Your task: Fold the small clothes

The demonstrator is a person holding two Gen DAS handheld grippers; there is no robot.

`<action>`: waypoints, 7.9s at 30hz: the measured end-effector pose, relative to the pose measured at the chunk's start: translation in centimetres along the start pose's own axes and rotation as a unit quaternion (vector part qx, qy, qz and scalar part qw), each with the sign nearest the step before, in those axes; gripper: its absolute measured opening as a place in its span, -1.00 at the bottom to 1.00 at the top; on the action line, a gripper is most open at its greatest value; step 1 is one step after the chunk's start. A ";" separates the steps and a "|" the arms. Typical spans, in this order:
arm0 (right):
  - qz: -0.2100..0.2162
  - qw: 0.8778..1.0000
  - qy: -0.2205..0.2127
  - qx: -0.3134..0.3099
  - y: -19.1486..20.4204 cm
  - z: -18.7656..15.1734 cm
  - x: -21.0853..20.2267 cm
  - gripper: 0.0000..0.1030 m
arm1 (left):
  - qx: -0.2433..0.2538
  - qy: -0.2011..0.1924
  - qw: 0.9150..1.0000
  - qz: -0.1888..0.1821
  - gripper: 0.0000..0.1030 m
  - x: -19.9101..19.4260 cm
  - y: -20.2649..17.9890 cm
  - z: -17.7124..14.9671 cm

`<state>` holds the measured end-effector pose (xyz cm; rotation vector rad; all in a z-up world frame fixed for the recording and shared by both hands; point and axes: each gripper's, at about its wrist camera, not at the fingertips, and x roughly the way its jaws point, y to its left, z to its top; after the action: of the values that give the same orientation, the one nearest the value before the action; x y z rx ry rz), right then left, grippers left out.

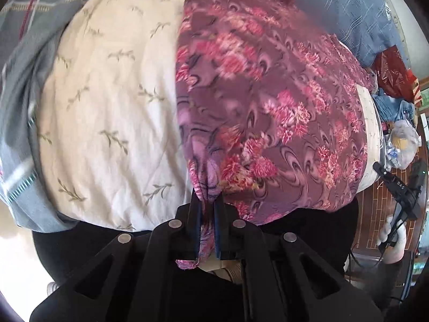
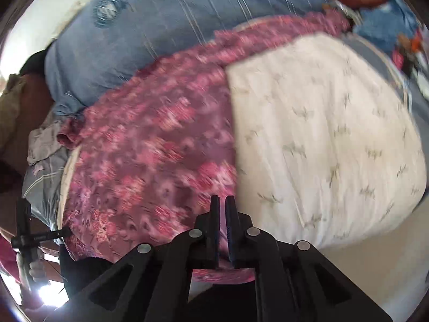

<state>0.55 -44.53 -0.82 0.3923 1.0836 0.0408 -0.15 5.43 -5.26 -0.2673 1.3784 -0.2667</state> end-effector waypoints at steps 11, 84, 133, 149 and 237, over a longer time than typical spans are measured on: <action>0.050 0.996 -0.039 -0.068 3.2 -1.6 -0.9 -0.93 | 0.010 -0.016 1.000 0.008 -0.87 -1.2 0.3 -0.4; 0.071 0.995 -0.071 0.016 -0.7 6.1 4.8 -0.36 | 0.153 -0.074 0.982 0.088 0.41 2.7 -8.8 8.0; 0.136 0.979 -0.153 -0.006 17.2 22.3 11.4 -0.85 | -0.031 -0.110 0.982 -0.148 0.41 3.7 -1.6 27.6; 0.184 0.976 0.027 -0.111 28.4 9.9 18.5 -0.29 | -0.030 -0.081 0.969 -0.230 0.52 3.7 -1.0 28.4; 0.158 0.977 -0.064 -0.130 27.2 11.0 22.1 0.03 | -0.200 -0.187 0.951 -0.142 -0.83 -3.2 7.4 33.3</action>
<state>24.85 -17.49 -6.19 0.3228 0.8663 0.4290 32.28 14.51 0.83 -0.8171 1.0033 -0.1608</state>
